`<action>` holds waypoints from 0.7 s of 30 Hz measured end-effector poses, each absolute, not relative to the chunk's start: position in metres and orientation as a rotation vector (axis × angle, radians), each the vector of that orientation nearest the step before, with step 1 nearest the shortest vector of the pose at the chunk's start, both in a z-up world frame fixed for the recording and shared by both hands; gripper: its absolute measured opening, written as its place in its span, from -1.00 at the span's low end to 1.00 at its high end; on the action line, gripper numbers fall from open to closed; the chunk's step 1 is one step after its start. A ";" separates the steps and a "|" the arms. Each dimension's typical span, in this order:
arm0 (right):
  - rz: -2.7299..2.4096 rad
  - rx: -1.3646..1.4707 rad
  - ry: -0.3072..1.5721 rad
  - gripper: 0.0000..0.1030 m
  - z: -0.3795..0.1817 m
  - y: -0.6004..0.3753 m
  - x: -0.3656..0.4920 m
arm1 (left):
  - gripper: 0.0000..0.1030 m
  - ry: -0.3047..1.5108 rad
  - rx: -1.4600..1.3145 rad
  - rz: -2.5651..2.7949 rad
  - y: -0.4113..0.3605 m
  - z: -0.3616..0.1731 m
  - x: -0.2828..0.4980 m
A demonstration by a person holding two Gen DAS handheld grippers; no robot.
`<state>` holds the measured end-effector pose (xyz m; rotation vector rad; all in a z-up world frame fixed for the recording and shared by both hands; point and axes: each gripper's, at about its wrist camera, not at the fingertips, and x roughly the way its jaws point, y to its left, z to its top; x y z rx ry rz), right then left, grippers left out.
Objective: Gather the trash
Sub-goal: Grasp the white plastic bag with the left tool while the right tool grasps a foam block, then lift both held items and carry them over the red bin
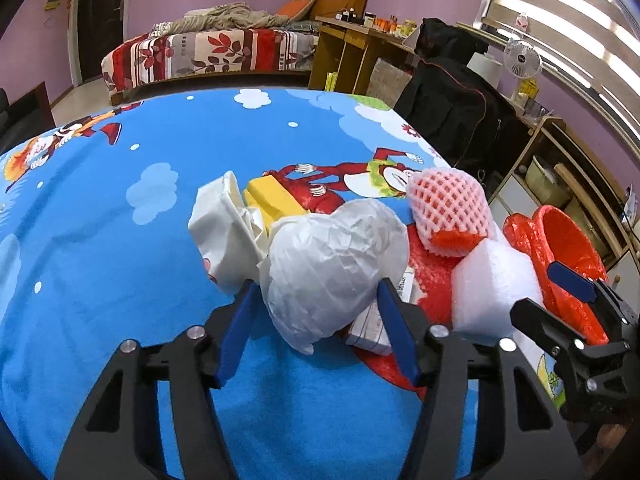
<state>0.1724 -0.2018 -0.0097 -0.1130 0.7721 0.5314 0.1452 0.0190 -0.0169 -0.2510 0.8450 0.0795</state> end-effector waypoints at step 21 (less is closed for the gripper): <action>0.549 -0.160 0.812 0.55 -0.027 -0.190 0.182 | -0.33 0.853 -0.284 0.005 0.005 -0.018 0.140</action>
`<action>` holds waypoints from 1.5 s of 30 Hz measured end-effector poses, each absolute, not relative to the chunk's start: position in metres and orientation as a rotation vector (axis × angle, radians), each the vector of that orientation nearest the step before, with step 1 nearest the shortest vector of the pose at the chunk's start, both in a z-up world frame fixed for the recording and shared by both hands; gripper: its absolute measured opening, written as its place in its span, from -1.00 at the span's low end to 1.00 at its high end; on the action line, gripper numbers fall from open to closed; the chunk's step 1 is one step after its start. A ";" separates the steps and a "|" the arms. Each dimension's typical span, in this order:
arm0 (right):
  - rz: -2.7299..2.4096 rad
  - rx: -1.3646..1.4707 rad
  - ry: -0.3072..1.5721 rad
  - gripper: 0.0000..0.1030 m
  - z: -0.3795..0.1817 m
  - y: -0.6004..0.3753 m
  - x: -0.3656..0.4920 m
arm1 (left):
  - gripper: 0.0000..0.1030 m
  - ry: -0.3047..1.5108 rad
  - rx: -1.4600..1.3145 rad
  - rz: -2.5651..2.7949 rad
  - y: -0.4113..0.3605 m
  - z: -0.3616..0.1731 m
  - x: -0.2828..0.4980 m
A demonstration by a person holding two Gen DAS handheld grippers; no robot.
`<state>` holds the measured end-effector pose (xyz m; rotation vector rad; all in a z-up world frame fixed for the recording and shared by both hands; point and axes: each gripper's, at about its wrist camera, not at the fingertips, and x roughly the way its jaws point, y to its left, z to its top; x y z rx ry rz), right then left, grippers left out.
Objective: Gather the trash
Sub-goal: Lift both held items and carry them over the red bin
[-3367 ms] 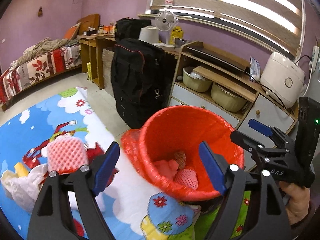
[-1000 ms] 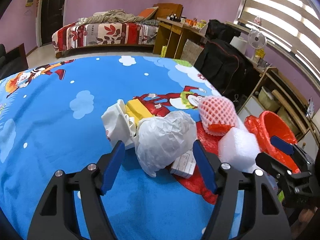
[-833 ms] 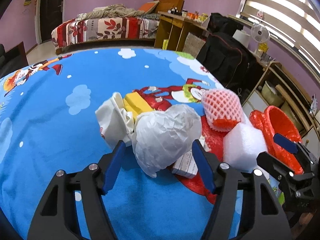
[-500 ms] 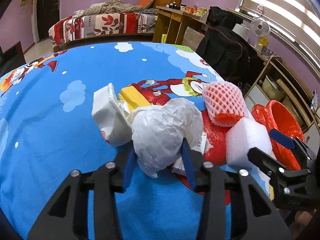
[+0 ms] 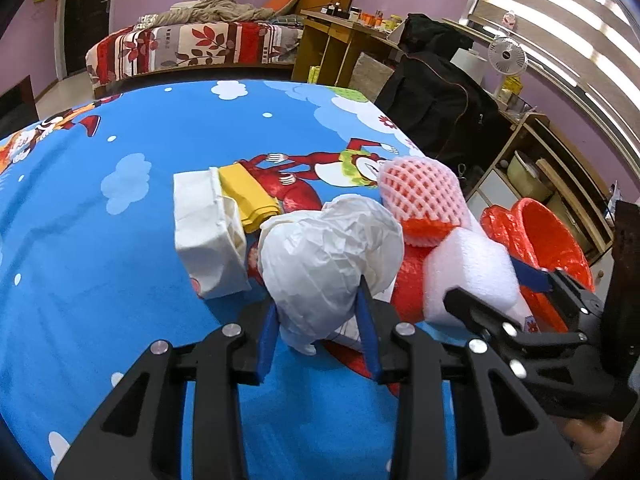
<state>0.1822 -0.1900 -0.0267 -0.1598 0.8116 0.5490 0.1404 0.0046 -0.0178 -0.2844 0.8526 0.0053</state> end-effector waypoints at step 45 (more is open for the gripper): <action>0.456 -0.092 0.670 0.51 0.037 -0.286 0.167 | -0.34 0.719 -0.185 -0.065 -0.059 0.050 0.125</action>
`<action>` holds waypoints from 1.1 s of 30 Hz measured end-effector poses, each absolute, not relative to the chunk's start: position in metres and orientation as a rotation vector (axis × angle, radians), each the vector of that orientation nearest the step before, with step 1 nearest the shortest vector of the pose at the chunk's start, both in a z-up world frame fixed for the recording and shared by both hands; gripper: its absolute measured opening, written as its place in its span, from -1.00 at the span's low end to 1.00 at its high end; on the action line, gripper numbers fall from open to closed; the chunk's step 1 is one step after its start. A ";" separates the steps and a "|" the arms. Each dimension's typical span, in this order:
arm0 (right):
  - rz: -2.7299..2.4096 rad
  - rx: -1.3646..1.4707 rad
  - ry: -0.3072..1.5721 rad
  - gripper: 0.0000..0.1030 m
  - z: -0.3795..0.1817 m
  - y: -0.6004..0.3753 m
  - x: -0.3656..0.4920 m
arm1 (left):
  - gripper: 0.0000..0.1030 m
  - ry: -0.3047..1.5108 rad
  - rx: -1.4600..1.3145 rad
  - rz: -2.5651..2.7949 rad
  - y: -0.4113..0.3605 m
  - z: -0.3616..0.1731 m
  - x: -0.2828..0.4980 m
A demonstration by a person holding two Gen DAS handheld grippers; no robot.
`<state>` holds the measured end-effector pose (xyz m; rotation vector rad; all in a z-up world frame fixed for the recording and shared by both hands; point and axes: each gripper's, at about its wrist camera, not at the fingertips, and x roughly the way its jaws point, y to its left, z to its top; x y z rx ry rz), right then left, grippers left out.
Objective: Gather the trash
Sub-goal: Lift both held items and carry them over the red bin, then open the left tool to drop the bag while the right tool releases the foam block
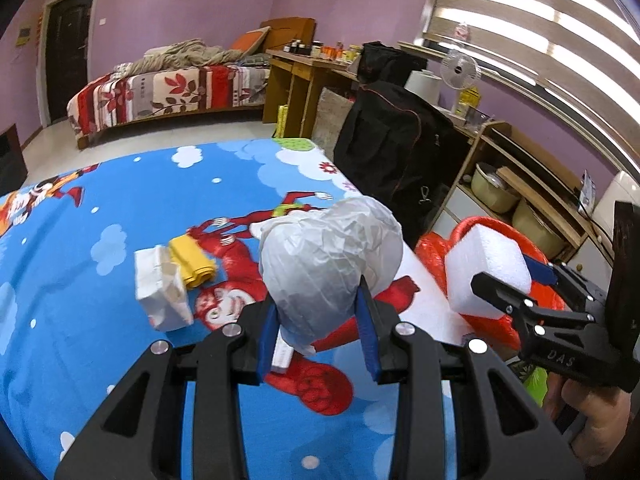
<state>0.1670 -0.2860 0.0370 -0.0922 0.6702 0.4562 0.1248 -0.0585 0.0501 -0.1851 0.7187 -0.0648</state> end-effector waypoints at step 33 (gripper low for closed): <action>0.258 -0.014 0.667 0.52 0.038 -0.408 0.182 | -0.33 0.736 0.019 -0.295 -0.202 0.062 0.176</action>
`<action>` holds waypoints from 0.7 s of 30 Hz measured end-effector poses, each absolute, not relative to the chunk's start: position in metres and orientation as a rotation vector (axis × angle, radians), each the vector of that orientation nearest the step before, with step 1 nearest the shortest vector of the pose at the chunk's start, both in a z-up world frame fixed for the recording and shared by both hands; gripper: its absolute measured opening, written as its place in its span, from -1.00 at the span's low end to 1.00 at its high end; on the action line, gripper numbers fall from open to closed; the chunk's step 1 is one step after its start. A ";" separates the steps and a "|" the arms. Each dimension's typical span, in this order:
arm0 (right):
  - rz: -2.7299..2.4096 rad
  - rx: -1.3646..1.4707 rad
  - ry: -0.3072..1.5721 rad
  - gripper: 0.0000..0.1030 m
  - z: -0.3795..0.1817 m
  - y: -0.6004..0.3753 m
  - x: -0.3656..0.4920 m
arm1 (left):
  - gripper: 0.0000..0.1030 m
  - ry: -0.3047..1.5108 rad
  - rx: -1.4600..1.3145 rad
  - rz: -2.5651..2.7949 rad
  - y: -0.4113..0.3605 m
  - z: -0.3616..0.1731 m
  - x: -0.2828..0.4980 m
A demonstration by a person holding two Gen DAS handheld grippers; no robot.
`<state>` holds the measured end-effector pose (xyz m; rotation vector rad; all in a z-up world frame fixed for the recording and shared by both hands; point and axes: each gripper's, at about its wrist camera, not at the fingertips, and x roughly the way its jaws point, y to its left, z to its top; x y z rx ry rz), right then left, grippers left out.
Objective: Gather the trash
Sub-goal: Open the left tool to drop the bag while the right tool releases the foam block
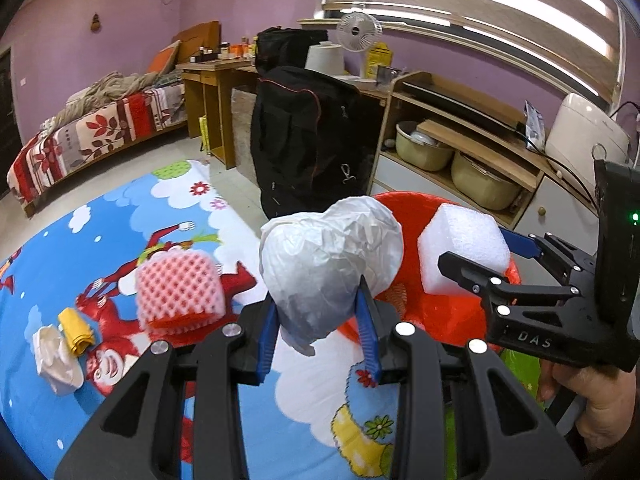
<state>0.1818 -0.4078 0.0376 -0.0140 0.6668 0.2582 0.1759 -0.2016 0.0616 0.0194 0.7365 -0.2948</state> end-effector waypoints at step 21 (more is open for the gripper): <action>0.175 0.018 0.628 0.54 0.051 -0.458 0.192 | -0.30 0.744 0.034 -0.372 -0.252 0.074 0.211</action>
